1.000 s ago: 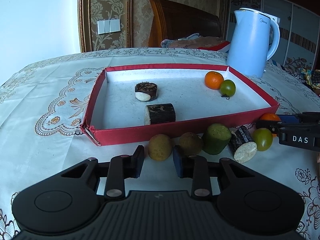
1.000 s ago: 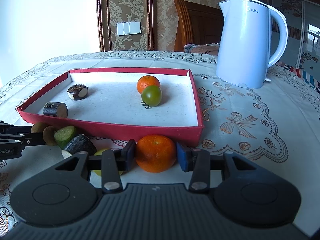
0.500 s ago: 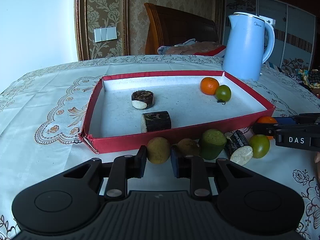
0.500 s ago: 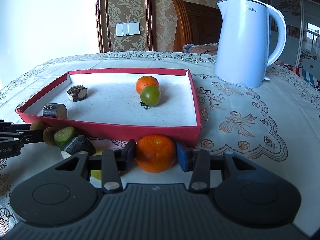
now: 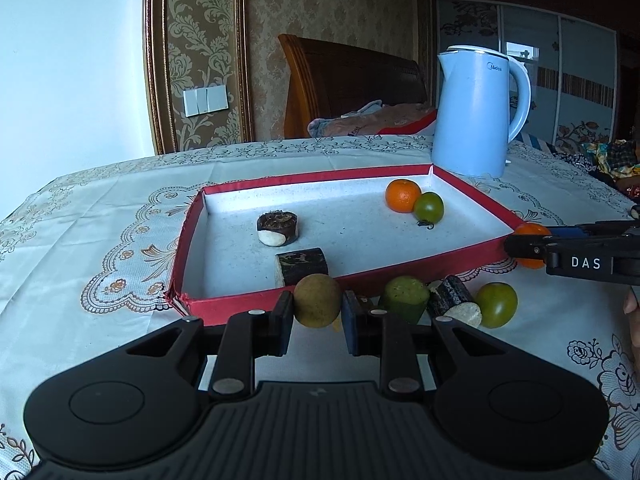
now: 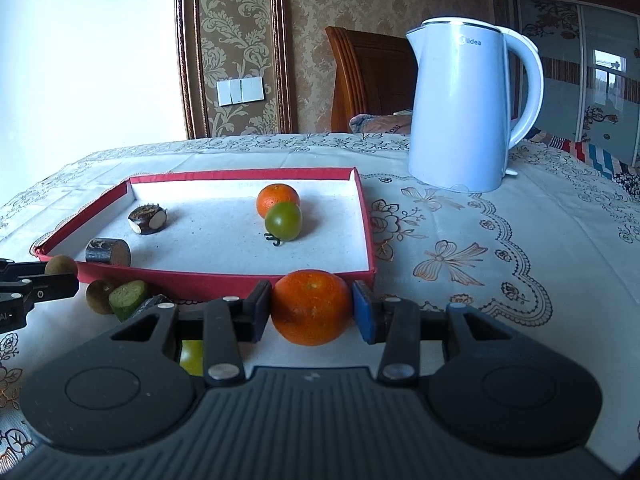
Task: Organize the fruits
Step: 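Carry the brown fruit with the left tool while the right tool carries the orange into the tray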
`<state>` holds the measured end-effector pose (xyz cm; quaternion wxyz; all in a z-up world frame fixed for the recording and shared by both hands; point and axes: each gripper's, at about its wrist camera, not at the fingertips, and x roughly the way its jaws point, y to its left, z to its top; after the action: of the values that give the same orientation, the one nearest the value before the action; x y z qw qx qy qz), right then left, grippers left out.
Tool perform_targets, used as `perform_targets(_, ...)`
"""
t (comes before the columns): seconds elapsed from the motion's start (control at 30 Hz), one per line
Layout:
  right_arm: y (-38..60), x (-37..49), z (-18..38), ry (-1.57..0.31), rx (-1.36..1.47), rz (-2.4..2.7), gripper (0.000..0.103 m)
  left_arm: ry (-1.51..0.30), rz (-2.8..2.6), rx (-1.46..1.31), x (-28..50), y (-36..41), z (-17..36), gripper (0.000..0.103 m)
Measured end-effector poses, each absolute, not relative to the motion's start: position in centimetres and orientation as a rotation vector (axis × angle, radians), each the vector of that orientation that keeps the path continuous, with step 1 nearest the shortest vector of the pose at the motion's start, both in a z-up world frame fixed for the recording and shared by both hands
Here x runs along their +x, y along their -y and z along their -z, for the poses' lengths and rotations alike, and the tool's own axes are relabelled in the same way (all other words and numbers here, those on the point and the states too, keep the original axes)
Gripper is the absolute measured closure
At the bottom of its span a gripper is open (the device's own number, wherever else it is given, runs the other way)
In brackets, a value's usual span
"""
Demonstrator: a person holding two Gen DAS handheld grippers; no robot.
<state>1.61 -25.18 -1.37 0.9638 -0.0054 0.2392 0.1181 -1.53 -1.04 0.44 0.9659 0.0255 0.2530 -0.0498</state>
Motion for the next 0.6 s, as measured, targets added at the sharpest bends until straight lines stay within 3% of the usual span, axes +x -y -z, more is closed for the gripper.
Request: perform_targets(0.6, 23.4, 5.4, -0.2, -0.479, -0.035, -0.218, 0.062, -0.549, 0.119, -0.009, 3.9, 2.9, -1.7, 0.078)
